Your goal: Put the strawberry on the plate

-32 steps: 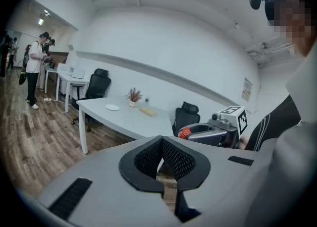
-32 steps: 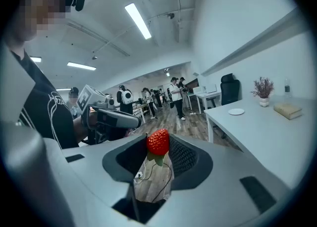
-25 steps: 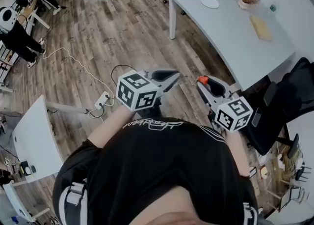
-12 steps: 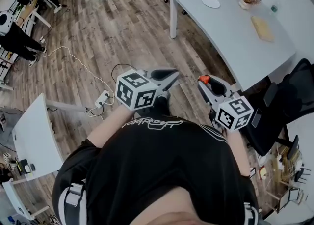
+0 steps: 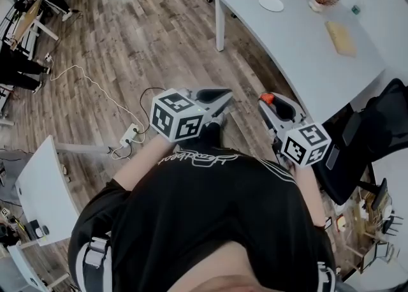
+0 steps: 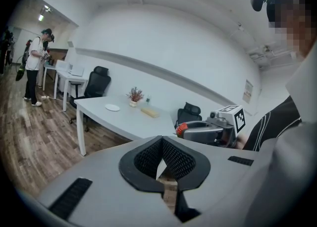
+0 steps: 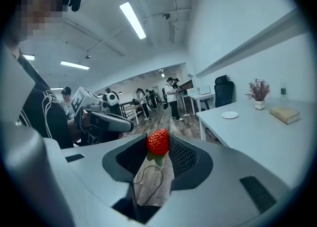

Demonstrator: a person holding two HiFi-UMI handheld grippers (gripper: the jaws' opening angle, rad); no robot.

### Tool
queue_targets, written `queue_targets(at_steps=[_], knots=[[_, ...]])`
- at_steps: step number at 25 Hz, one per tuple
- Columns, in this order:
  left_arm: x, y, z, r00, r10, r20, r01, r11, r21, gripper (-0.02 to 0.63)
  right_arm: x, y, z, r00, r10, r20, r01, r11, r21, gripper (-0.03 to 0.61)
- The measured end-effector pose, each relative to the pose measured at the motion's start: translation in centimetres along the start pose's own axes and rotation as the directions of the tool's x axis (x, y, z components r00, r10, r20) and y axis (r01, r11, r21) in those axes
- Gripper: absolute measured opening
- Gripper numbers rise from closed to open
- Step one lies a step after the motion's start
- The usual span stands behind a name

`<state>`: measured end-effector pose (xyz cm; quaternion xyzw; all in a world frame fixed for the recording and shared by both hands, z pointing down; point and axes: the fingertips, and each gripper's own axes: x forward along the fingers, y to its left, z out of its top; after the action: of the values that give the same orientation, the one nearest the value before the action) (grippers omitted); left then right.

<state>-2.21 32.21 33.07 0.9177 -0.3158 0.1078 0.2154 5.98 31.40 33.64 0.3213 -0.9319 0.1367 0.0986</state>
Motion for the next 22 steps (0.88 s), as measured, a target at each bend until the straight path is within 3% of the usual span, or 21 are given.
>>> queue_targets(at_steps=[22], knots=[[13.0,24.1,13.4,0.993,-0.104,-0.053,0.102,0.994,-0.039,0.006,19.7,-19.8,9.6,0.990,-0.141,-0.026,0.142,0.988,0.055,0.132]])
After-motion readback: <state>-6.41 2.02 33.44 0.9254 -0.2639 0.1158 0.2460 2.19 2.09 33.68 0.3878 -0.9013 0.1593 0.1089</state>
